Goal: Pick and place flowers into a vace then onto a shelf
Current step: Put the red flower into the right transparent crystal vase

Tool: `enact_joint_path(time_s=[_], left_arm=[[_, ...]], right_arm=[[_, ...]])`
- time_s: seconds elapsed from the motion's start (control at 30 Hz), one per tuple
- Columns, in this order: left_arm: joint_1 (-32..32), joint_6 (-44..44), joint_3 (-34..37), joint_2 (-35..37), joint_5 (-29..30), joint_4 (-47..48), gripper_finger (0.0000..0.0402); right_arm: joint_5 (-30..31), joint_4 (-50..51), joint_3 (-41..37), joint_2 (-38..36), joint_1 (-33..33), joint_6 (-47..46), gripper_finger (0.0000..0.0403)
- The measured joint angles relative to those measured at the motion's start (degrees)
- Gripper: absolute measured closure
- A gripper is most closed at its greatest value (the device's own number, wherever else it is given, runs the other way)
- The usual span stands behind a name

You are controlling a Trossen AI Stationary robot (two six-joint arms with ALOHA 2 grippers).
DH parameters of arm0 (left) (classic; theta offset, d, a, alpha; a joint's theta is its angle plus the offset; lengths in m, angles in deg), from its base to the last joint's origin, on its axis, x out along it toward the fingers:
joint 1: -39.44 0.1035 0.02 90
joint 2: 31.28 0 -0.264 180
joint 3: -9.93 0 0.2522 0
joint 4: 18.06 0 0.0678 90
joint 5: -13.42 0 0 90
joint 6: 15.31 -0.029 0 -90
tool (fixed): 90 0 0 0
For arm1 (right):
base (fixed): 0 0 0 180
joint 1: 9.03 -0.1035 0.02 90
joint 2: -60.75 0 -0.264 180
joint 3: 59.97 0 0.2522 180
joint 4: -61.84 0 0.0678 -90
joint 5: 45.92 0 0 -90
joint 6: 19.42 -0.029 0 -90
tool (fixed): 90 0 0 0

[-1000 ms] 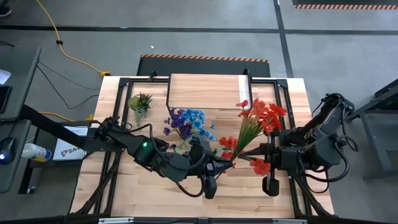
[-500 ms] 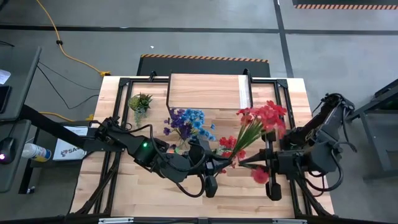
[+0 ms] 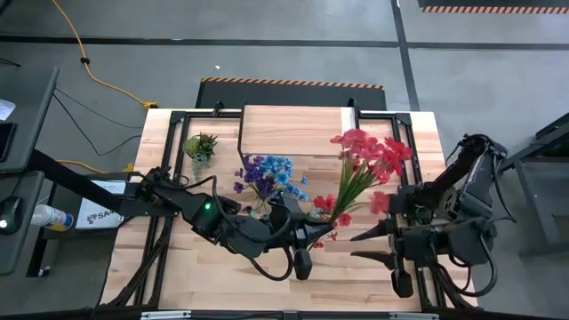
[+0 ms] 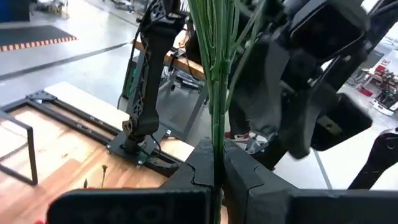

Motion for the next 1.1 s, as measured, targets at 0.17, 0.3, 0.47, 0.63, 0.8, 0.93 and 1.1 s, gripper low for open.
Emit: enact_joint_path(time_s=[0.17, 0.3, 0.47, 0.63, 0.8, 0.93, 1.1], left_arm=[[0.0, -5.1, 0.0, 0.0, -2.5, -5.3, 0.0359], [0.0, -8.5, 0.0, 0.0, -4.9, -6.3, 0.0359], [-0.8, -11.9, 0.0, 0.0, -5.1, -3.8, 0.0359], [-2.3, -12.2, 0.0, 0.0, -3.7, -0.3, 0.0359], [-4.6, -14.3, 0.0, 0.0, 0.8, 1.4, 0.0359], [-7.1, -16.4, 0.0, 0.8, 4.5, 0.9, 0.0359], [-10.3, -20.0, 0.0, 1.3, 9.0, 0.3, 0.0359]], right_arm=[[0.1, -0.2, 0.0, 0.0, 0.0, -0.3, 0.0274], [1.0, -0.4, 0.0, 0.0, 0.7, -0.1, 0.0261], [2.0, -1.6, 0.0, -0.8, 1.6, 1.2, 0.0245], [1.8, -2.3, 0.0, -2.3, 1.7, 1.4, 0.0231], [0.5, -2.3, 0.0, -3.6, 1.6, 1.3, 0.0221], [-0.7, -0.3, 0.0, -4.0, 1.6, -0.6, 0.0219], [-0.9, 3.0, 0.0, -4.1, 1.6, -3.8, 0.0218]])
